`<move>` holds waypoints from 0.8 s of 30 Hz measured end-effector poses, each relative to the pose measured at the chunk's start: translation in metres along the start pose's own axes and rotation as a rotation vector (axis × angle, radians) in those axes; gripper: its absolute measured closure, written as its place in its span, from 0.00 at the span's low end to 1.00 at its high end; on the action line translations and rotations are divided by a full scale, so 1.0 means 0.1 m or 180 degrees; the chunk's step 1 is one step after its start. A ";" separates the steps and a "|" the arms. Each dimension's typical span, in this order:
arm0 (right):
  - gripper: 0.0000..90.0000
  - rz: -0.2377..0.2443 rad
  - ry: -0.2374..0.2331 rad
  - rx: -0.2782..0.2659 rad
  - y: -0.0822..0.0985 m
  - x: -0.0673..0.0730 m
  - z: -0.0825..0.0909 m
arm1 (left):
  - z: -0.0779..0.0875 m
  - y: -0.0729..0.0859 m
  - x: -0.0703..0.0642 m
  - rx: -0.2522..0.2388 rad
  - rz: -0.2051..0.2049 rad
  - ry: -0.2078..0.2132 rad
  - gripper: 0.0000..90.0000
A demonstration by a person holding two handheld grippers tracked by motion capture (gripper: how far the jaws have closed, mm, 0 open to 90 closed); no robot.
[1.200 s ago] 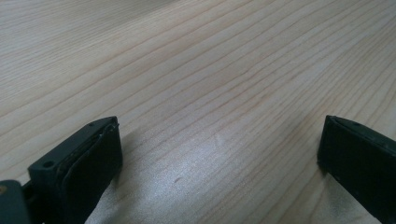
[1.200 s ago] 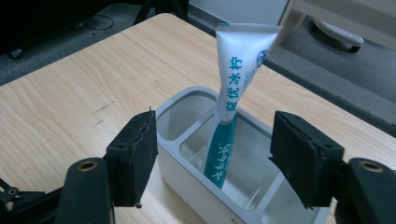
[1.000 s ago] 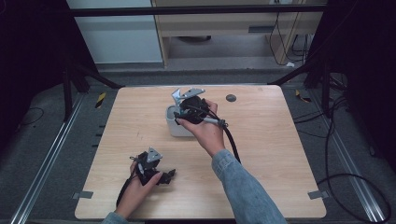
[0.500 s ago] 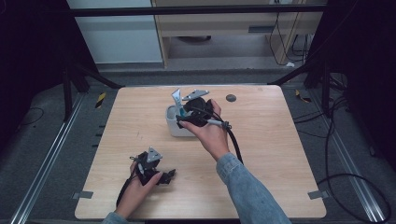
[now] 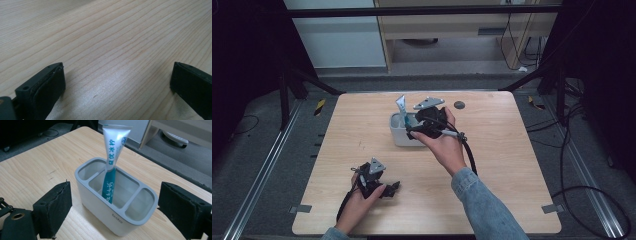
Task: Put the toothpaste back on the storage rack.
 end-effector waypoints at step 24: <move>0.06 0.0120 0.0072 -0.0071 0.39 -0.35 0.32 | 0.00 0.00 0.00 0.0001 0.0005 0.0002 0.00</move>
Point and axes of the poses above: each handheld gripper's, and its own axes: z roughly backward along the jaws, y roughly out of its underside, x roughly to its left, the point moved 2 cm from there along -z, roughly forward along the jaws, and after that the axes turned 6 degrees about x, right-handed, at the moved point
